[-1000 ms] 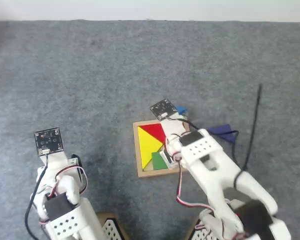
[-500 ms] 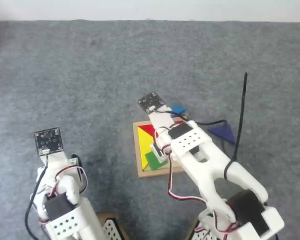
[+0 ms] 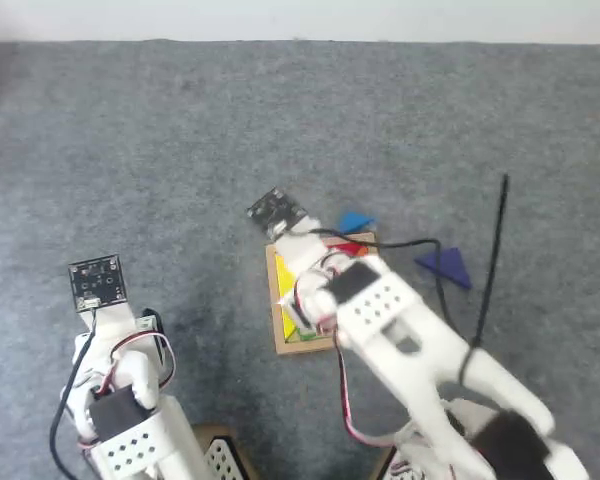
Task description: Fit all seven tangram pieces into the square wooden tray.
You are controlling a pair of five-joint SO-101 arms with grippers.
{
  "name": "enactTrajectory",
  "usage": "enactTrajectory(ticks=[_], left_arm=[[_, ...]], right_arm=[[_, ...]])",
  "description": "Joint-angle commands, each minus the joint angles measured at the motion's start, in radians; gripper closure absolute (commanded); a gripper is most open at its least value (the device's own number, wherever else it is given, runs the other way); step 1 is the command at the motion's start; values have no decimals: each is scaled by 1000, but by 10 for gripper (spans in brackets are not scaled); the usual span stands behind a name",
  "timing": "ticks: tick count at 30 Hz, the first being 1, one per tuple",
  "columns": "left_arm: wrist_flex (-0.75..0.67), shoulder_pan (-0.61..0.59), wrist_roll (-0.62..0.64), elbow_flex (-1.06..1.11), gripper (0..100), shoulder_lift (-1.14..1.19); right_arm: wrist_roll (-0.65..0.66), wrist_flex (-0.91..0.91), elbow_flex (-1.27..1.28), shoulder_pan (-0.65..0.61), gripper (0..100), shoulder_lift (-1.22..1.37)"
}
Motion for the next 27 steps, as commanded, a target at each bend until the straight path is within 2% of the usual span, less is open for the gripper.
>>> enactTrajectory(ticks=[1, 14, 23, 27], left_arm=[[5, -6, 8, -4, 833, -18], [5, -6, 8, -4, 833, -18], [5, -6, 8, -4, 833, -18], [5, -6, 8, -4, 833, -18]], right_arm=[[-8, -16, 63, -73, 753, -162], [37, -96, 226, -70, 753, -159], [-12, -228, 224, -74, 753, 12], [0, -168, 189, -42, 754, 51]])
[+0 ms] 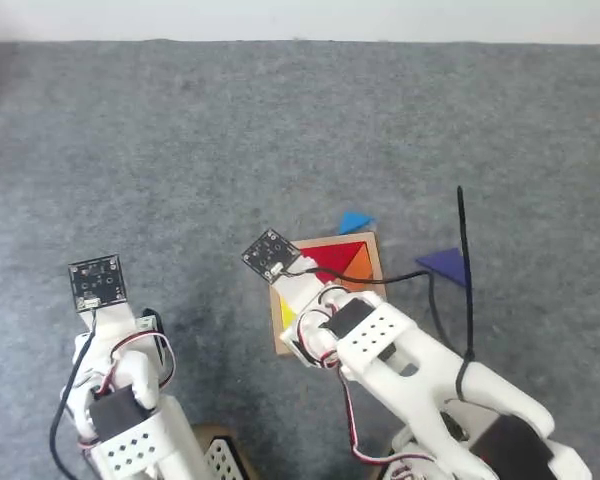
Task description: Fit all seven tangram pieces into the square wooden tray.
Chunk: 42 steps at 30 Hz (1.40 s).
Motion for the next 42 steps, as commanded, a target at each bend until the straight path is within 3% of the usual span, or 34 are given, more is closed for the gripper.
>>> enactTrajectory(ticks=[1, 6, 12, 22, 26, 29, 35, 42], left_arm=[[5, -6, 8, -4, 833, -18], [5, -6, 8, -4, 833, -18], [5, -6, 8, -4, 833, -18], [5, -6, 8, -4, 833, -18], [5, -6, 8, -4, 833, -18], [5, -6, 8, -4, 833, -18], [5, -6, 8, -4, 833, -18], [5, -6, 8, -4, 833, -18]], right_arm=[[17, 48, -57, 45, 754, 45], [95, 113, -91, 154, 754, 45], [172, 128, -91, 186, 754, 44], [169, 128, -92, -47, 754, 42], [190, 134, -92, -54, 754, 42], [235, 236, -147, -48, 754, 42], [236, 320, -275, 38, 756, 42], [189, 311, -347, -27, 891, 42]])
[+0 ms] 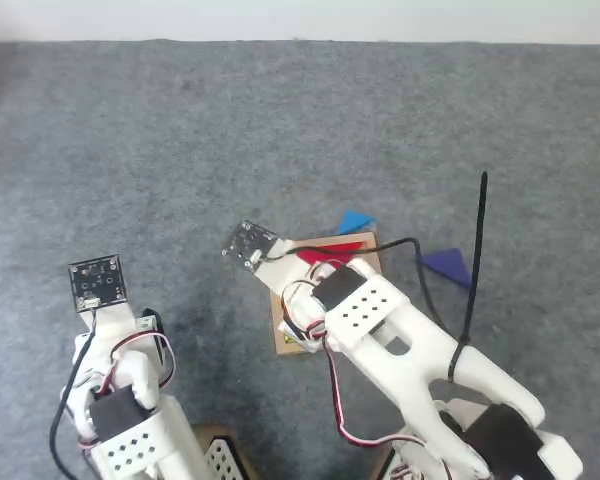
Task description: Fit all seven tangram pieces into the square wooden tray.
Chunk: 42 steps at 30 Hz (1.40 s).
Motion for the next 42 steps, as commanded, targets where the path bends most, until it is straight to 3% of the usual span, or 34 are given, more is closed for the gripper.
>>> enactTrajectory(ticks=[1, 4, 8, 11, 18, 24, 30, 35, 42], left_arm=[[5, -6, 8, -4, 833, -18], [5, -6, 8, -4, 833, -18], [5, -6, 8, -4, 833, -18], [5, -6, 8, -4, 833, -18], [5, -6, 8, -4, 833, -18], [5, -6, 8, -4, 833, -18], [5, -6, 8, -4, 833, -18], [5, -6, 8, -4, 833, -18], [5, -6, 8, -4, 833, -18]], right_arm=[[-31, 5, -81, -50, 879, -10], [-104, -2, -86, -19, 861, -10], [-270, -4, -80, 136, 862, -13], [-249, -4, -55, 220, 862, -104], [-213, -99, 190, 265, 861, -487], [-301, -124, 109, 318, 844, -272], [-445, -140, -58, 240, 731, 13], [-592, -136, -127, 176, 750, 179], [-686, -145, -152, 213, 811, 255]])
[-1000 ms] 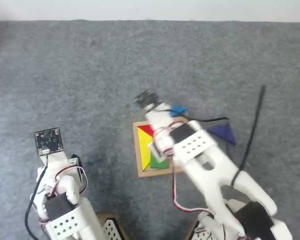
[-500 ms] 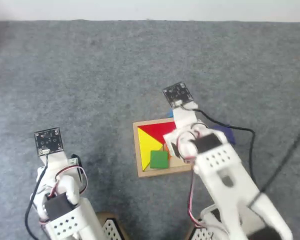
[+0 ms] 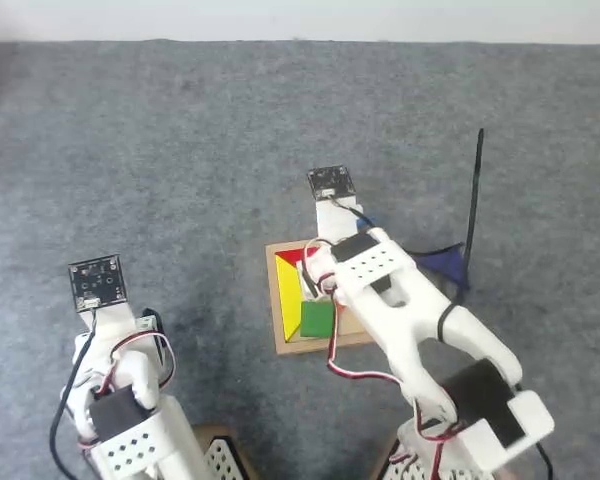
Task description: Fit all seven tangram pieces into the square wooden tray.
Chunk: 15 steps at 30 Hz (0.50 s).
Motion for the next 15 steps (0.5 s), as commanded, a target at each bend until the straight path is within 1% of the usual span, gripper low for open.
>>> enactTrajectory(ticks=[1, 5, 7, 10, 15], left_arm=[[5, -6, 8, -4, 833, -18], [5, -6, 8, -4, 833, -18], [5, -6, 8, -4, 833, -18], [5, -6, 8, -4, 833, -18], [5, -6, 8, -4, 833, -18]], right_arm=[[-66, -21, -44, 30, 812, 7], [-89, -8, -37, 107, 812, 8], [-91, 28, -34, 131, 812, 8], [-91, 88, -34, 142, 812, 5], [-91, 93, -34, 139, 812, 8]])
